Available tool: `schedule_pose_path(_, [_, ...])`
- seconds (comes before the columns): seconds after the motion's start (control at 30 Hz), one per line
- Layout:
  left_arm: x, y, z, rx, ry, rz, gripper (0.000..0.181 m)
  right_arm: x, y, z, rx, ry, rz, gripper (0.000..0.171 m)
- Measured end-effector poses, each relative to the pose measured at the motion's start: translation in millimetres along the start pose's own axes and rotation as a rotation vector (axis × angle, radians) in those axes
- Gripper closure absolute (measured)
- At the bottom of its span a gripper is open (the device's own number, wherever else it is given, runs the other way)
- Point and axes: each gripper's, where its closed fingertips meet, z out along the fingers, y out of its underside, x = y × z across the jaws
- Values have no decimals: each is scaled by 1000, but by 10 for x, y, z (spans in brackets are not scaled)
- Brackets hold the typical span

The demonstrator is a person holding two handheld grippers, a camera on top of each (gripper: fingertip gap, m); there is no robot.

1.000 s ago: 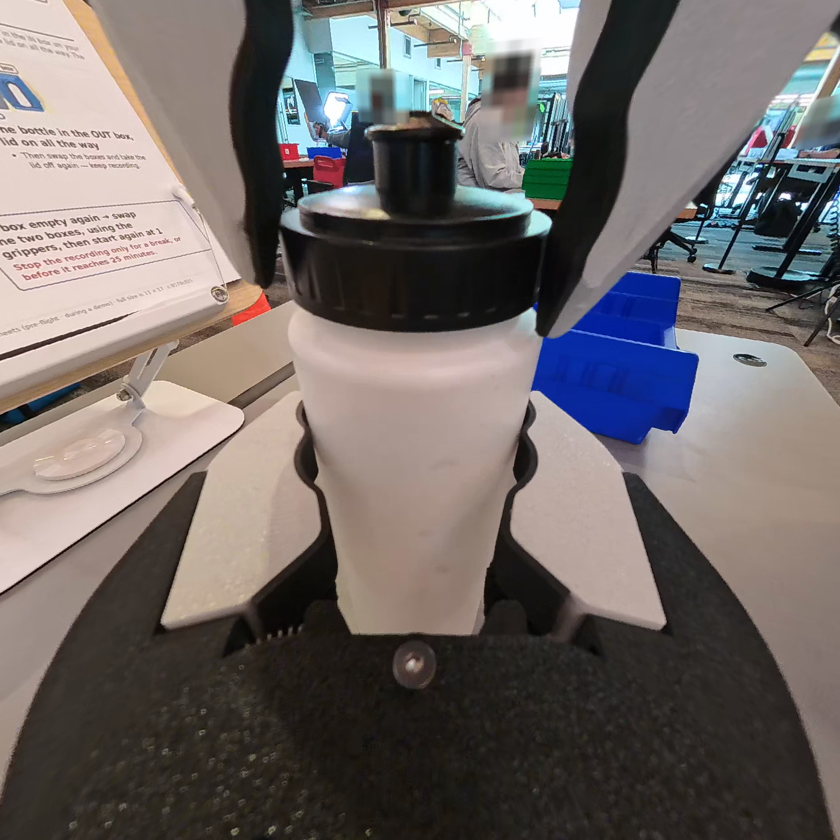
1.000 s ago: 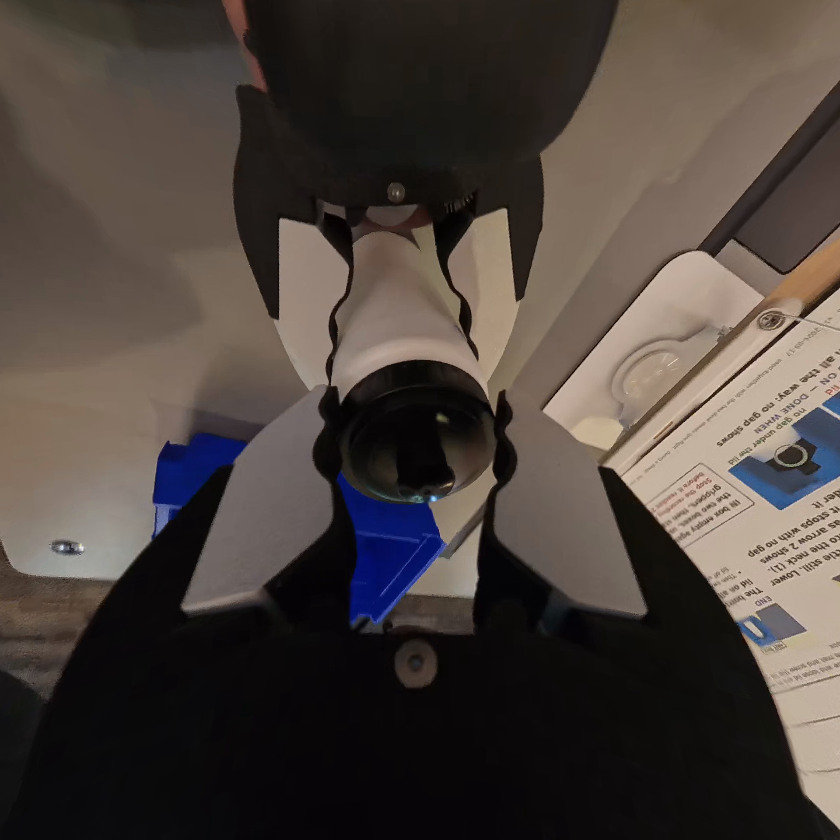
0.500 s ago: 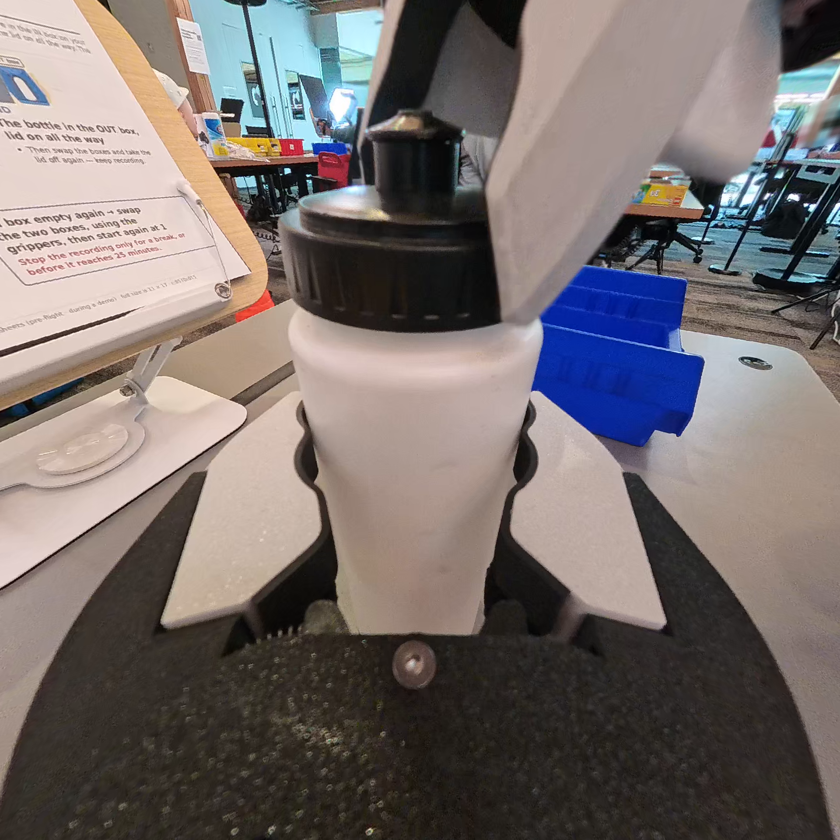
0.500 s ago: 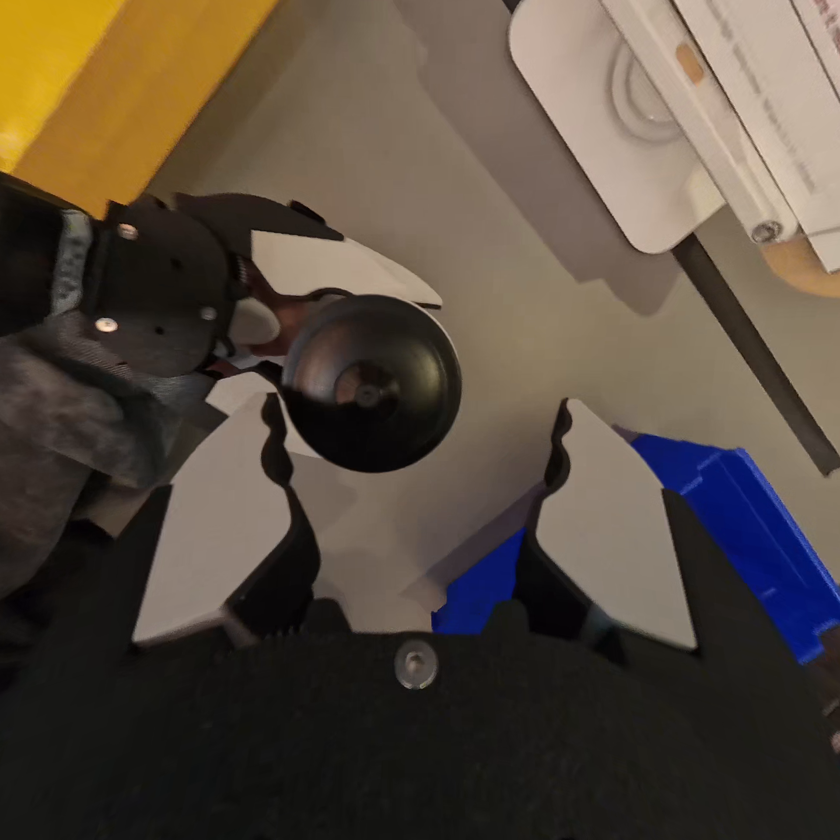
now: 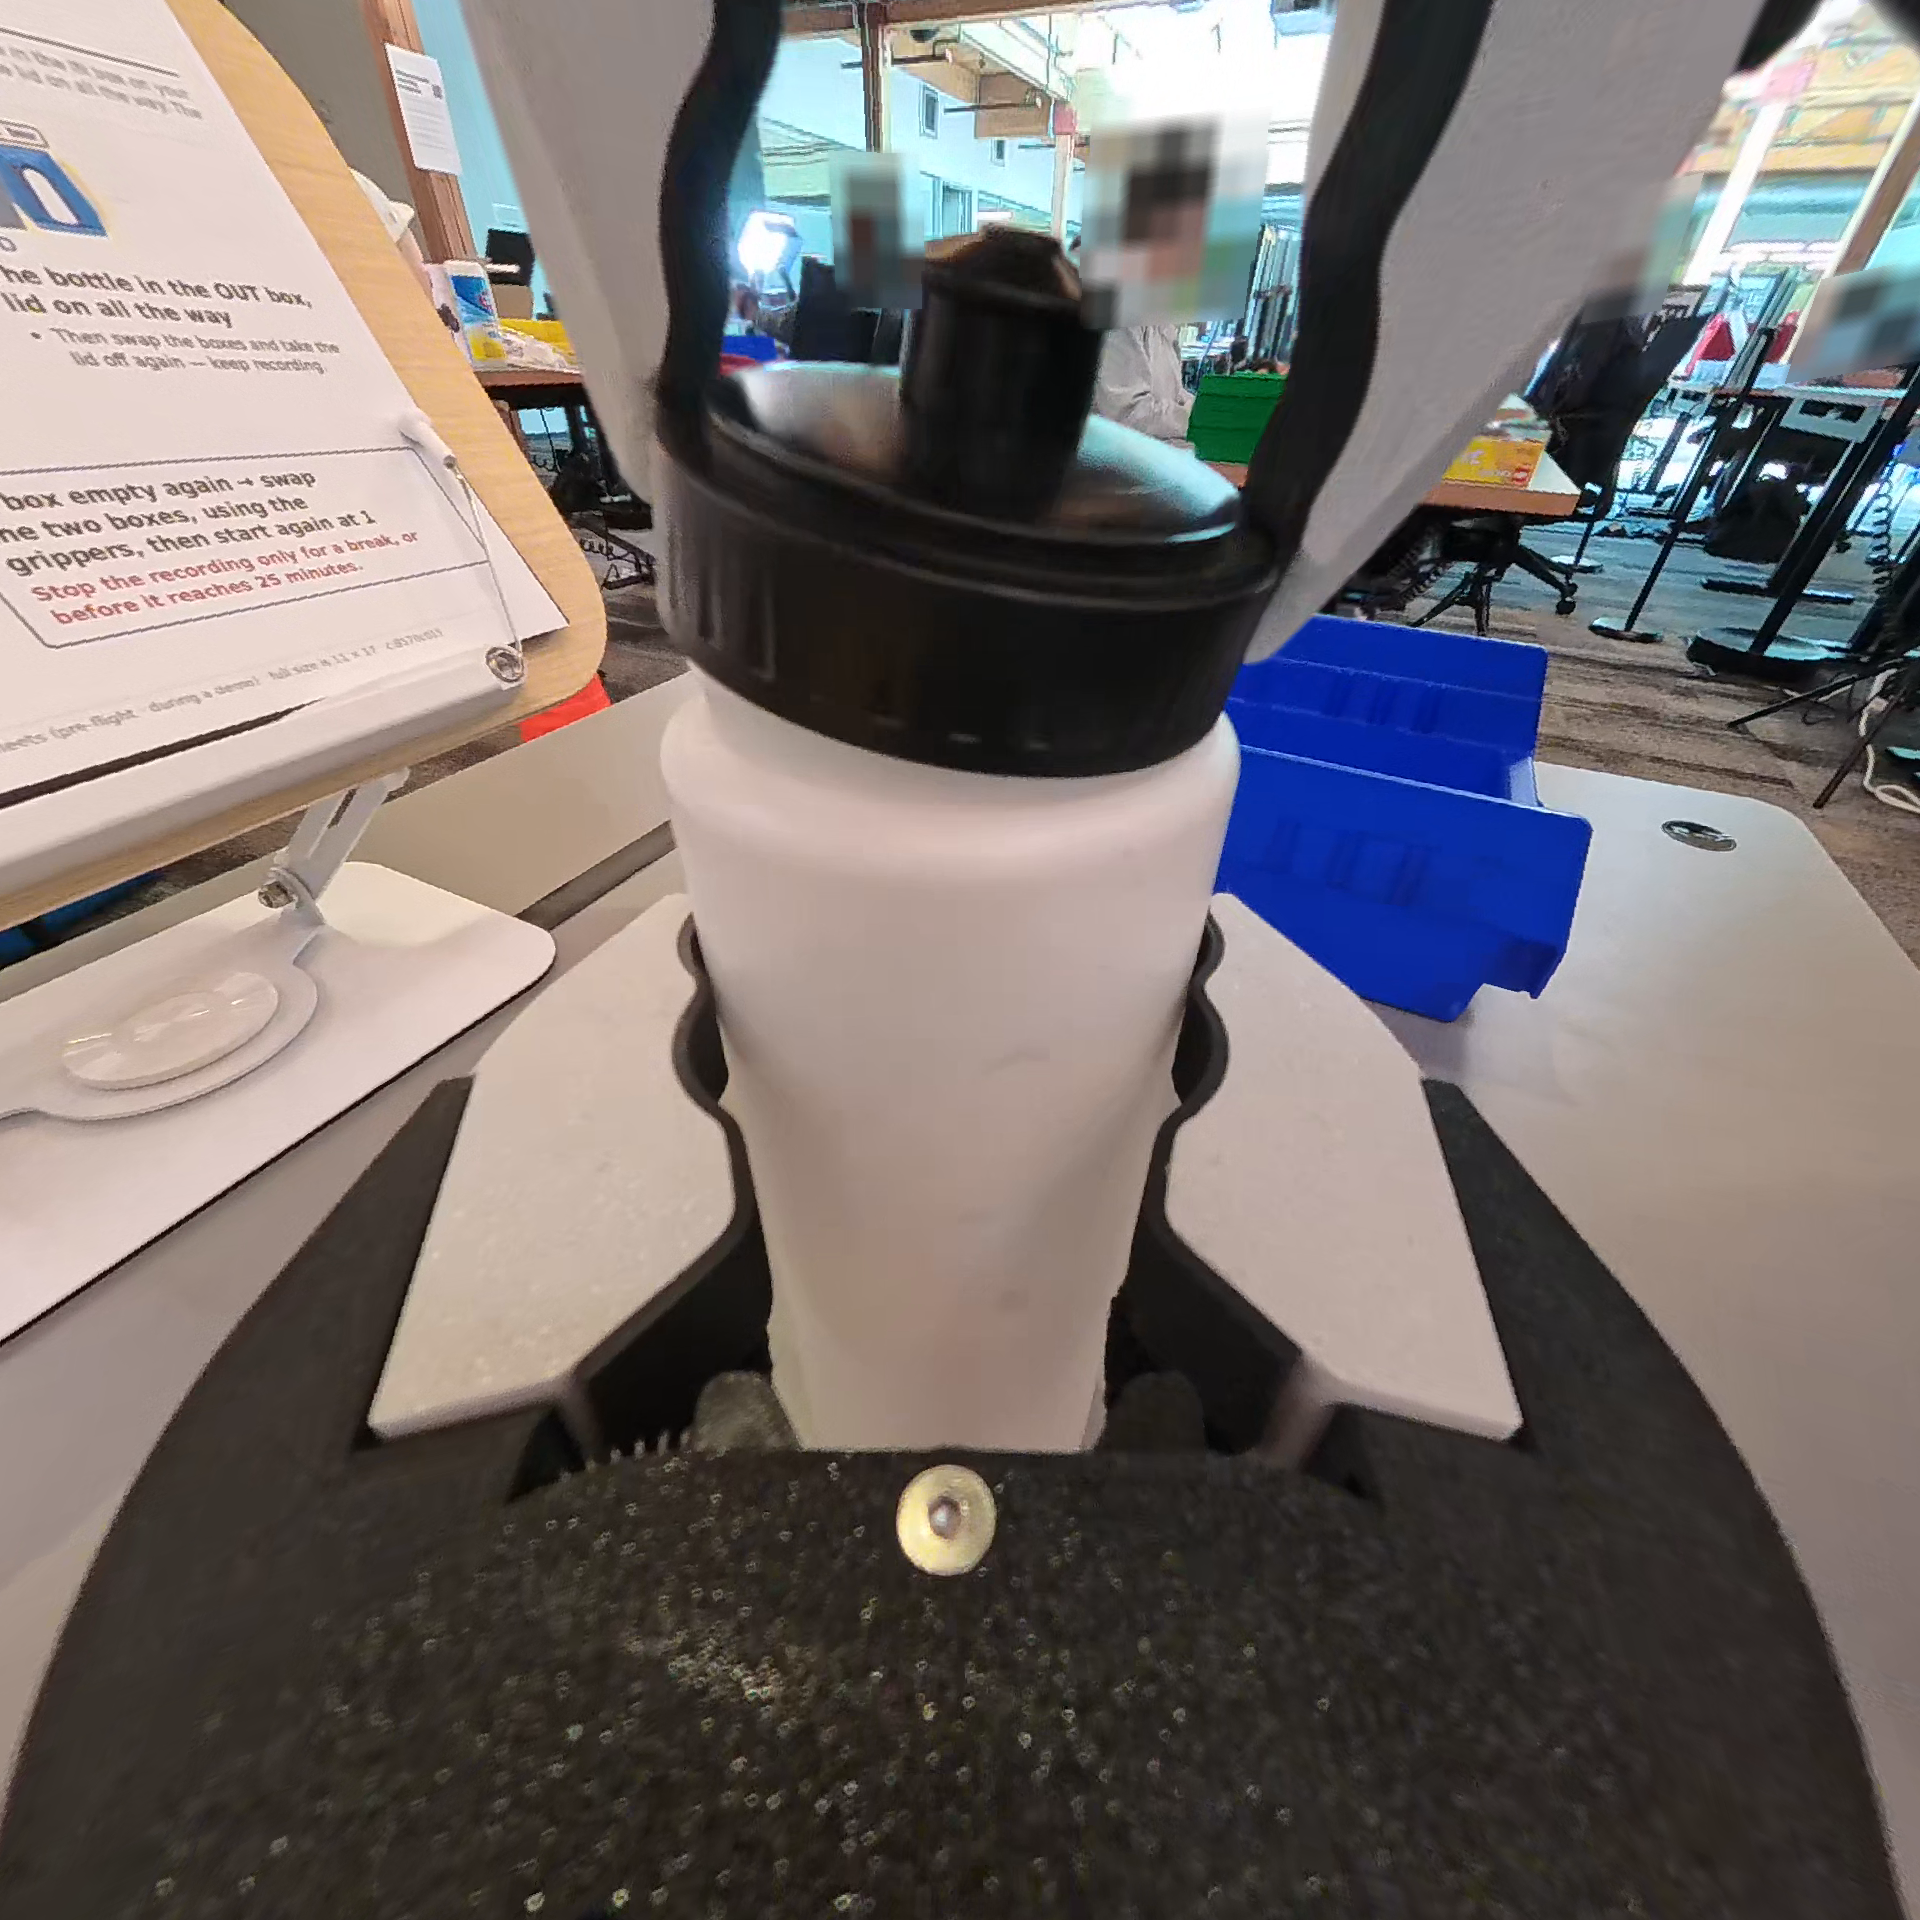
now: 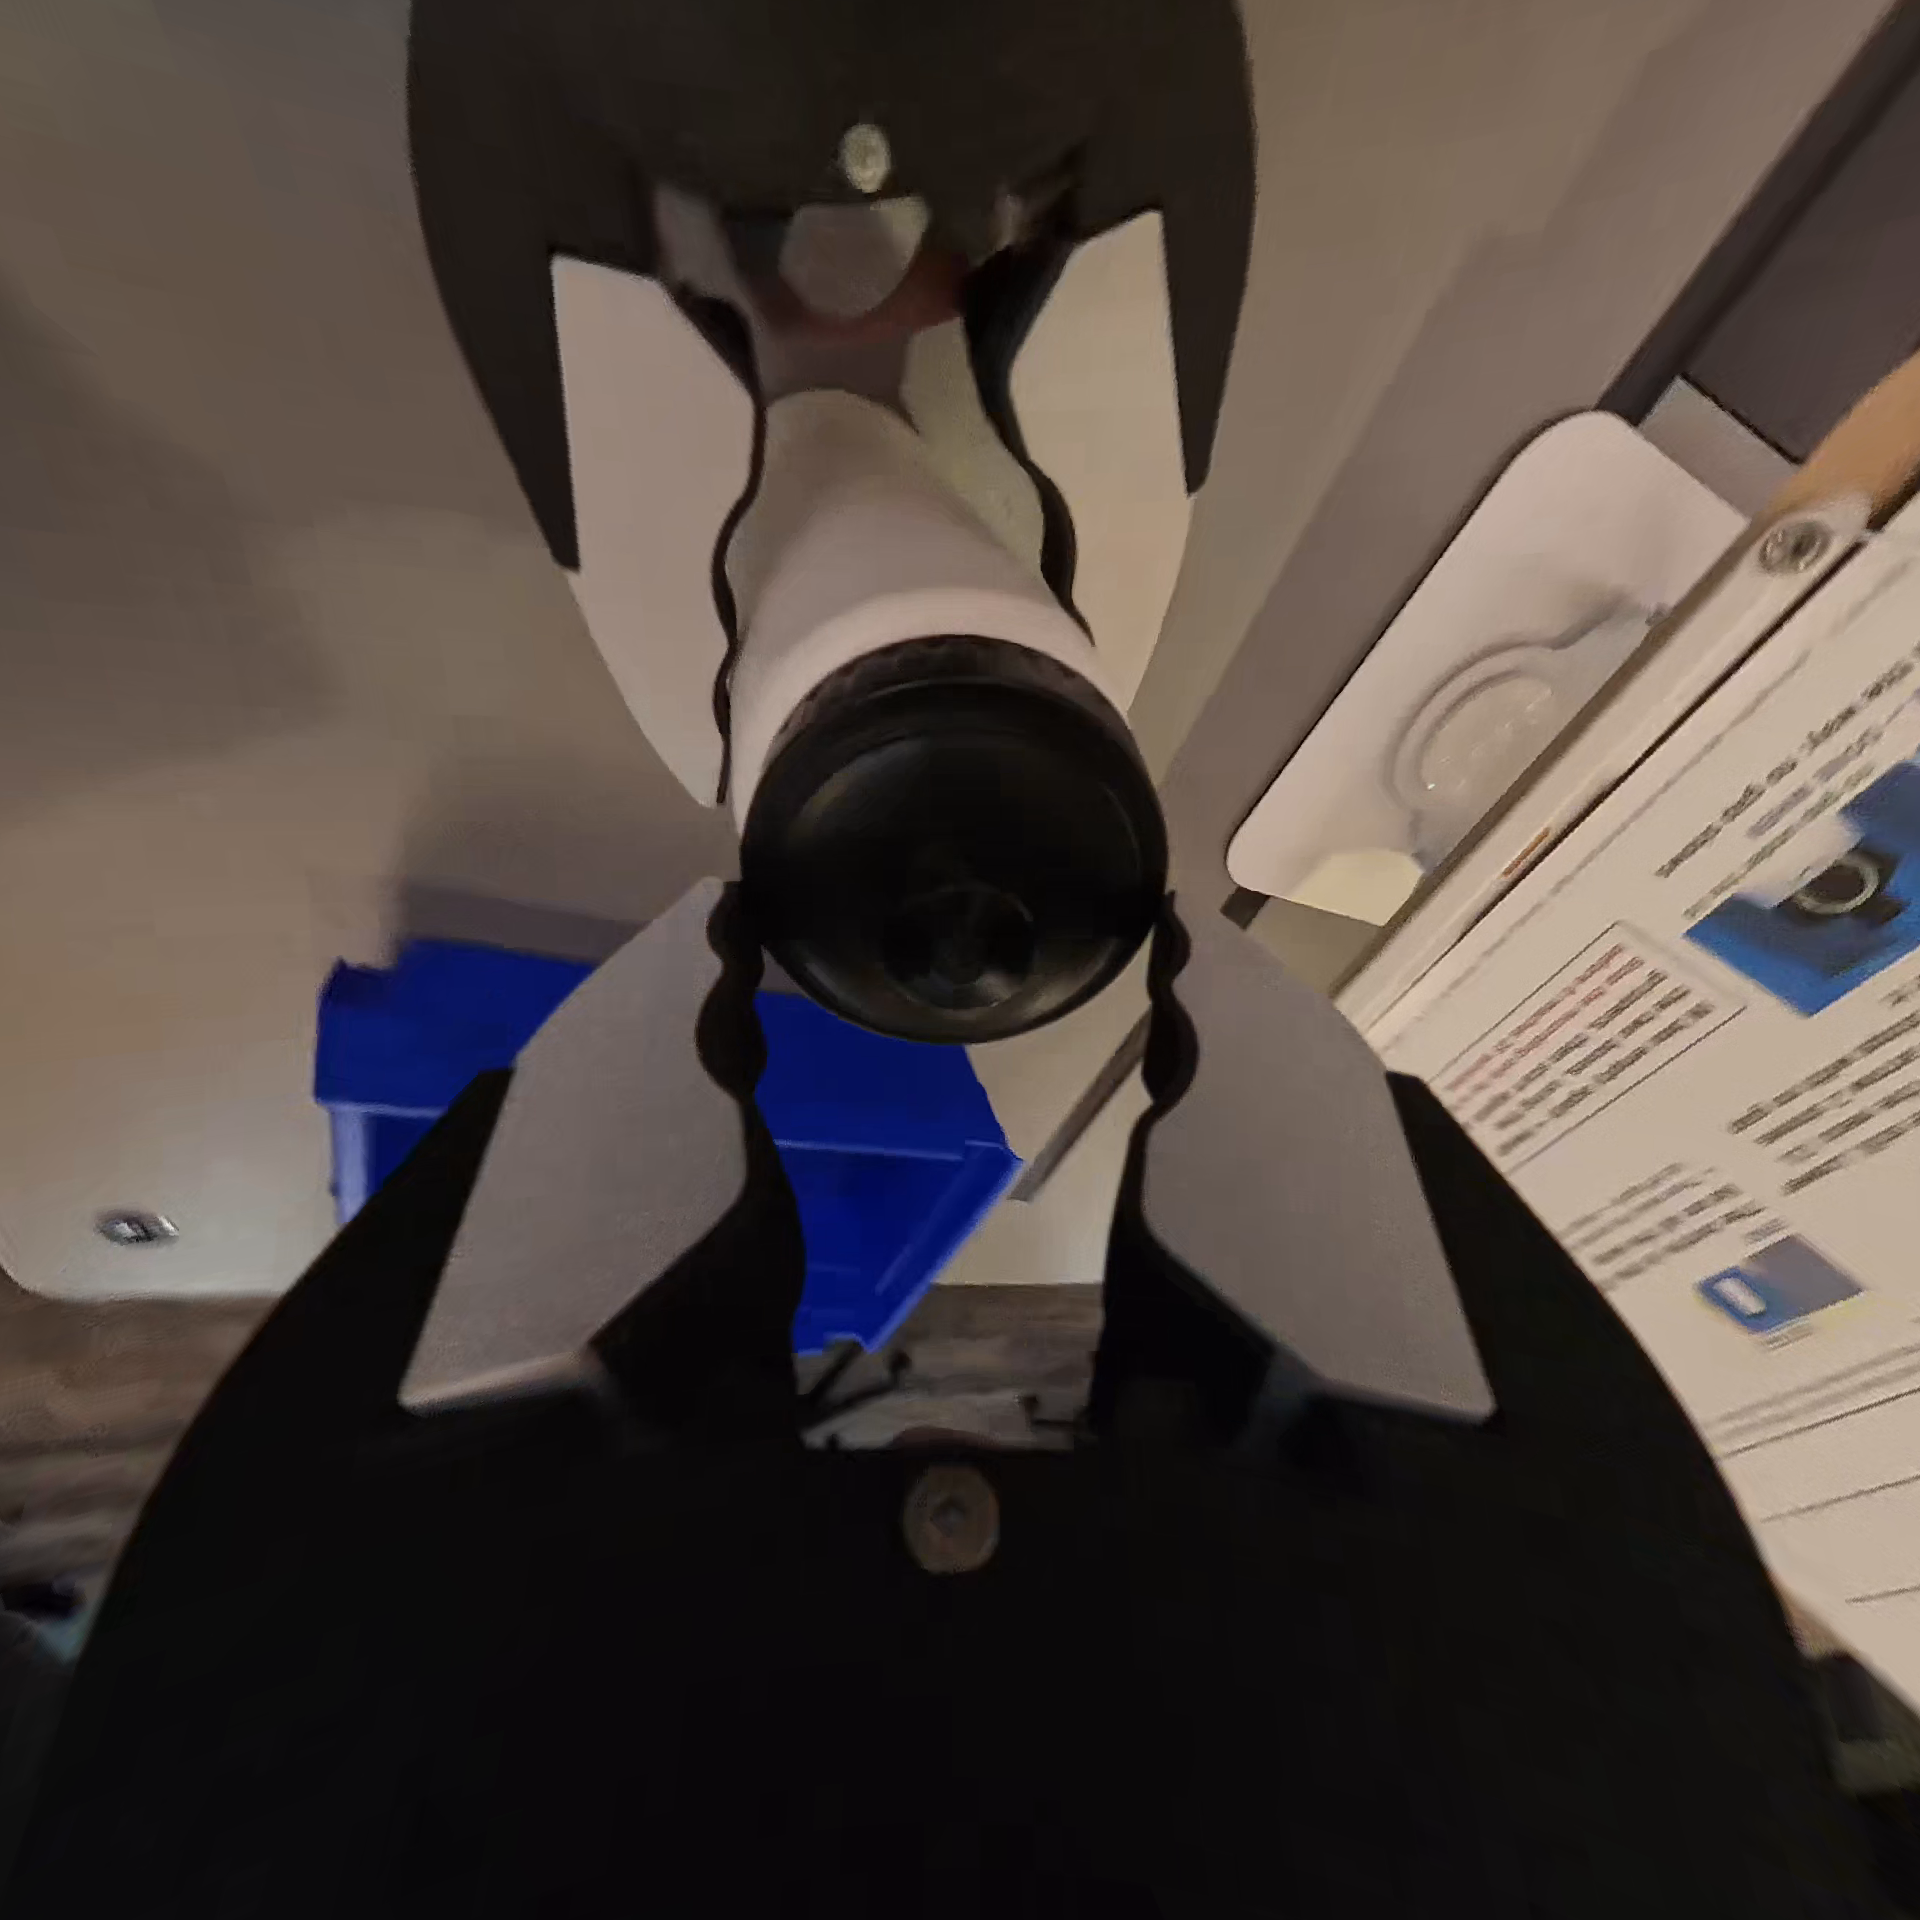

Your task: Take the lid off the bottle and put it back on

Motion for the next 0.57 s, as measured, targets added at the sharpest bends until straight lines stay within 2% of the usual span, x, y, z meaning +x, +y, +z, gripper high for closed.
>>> schedule_pose_path(0.07, [0,-1,-14,1,9,-1,96,17,-16,-10,-19,-13,-62,99])
schedule_pose_path(0.17, [16,2,-7,-4,7,11,96,-5,-35,-34,-19,-50,-51,99])
schedule_pose_path(0.3, [16,3,-6,-10,1,15,96,-50,-262,-176,198,-118,153,101])
schedule_pose_path(0.37, [8,3,-8,-11,-6,14,96,6,-347,-244,303,-106,314,79])
schedule_pose_path(0.43, [6,4,-7,-15,-11,15,96,-8,-402,-260,375,-133,496,70])
schedule_pose_path(0.47, [6,6,-6,-16,-12,17,96,-39,-401,-239,387,-140,554,68])
schedule_pose_path(0.57, [6,6,-7,-18,-13,16,96,-25,-246,-145,340,-7,632,68])
